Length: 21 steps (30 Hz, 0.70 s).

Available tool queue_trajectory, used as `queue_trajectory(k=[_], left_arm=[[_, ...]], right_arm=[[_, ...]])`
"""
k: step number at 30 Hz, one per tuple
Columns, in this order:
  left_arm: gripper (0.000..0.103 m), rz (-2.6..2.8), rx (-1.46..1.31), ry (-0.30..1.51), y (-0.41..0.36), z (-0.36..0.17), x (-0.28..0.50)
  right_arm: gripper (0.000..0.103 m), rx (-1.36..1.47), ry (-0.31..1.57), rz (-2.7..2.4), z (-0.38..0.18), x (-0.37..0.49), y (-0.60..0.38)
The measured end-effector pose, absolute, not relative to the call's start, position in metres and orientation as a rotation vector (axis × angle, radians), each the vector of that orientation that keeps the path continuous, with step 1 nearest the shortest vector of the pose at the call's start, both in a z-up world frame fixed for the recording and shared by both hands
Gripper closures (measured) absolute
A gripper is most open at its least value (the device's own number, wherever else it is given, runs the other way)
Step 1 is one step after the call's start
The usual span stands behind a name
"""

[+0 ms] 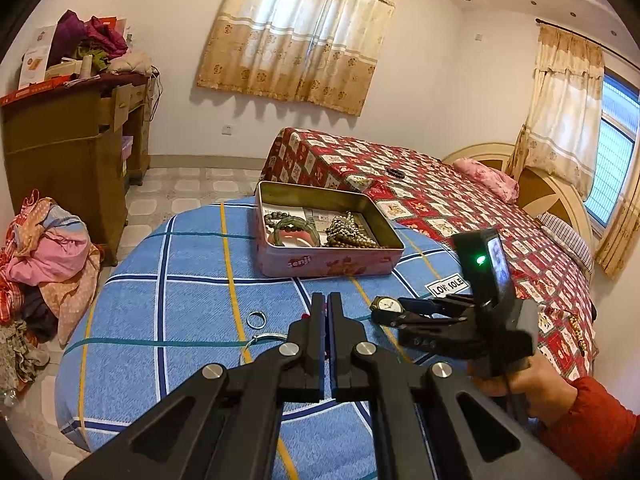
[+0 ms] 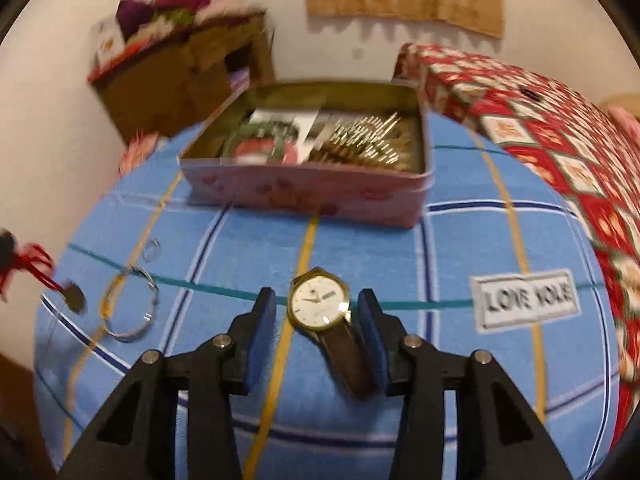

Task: Organize jewelry
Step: 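Lift the watch, carry it into the pink tin and open the right tool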

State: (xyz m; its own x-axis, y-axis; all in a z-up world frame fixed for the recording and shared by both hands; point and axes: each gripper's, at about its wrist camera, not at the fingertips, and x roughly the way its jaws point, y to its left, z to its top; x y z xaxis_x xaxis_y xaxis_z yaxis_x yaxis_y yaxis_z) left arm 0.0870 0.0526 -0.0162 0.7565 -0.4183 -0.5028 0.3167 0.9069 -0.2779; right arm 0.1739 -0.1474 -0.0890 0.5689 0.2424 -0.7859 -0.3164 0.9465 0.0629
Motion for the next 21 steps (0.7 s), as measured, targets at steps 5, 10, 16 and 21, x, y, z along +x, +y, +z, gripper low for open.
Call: queue_trajectory(k=[5,10,16,21], left_arm=[[0.103,-0.405,-0.175,0.599,0.048,-0.019,0.094],[0.103,-0.405,-0.156,0.608,0.041,-0.023,0.103],[0.103,-0.408,-0.138,0.586,0.035,-0.016,0.119],[0.103,-0.42,-0.12,0.544,0.023,-0.005,0.141]], right_arm=[[0.063,-0.131,0.885,0.314,-0.092,0.168,-0.148],[0.064,-0.029,0.886,0.314,-0.089,0.166,-0.163],[0.064,0.055,0.738,0.297,-0.051,0.16,-0.167],[0.064,0.096,0.621,0.277,-0.018,0.172,-0.166]])
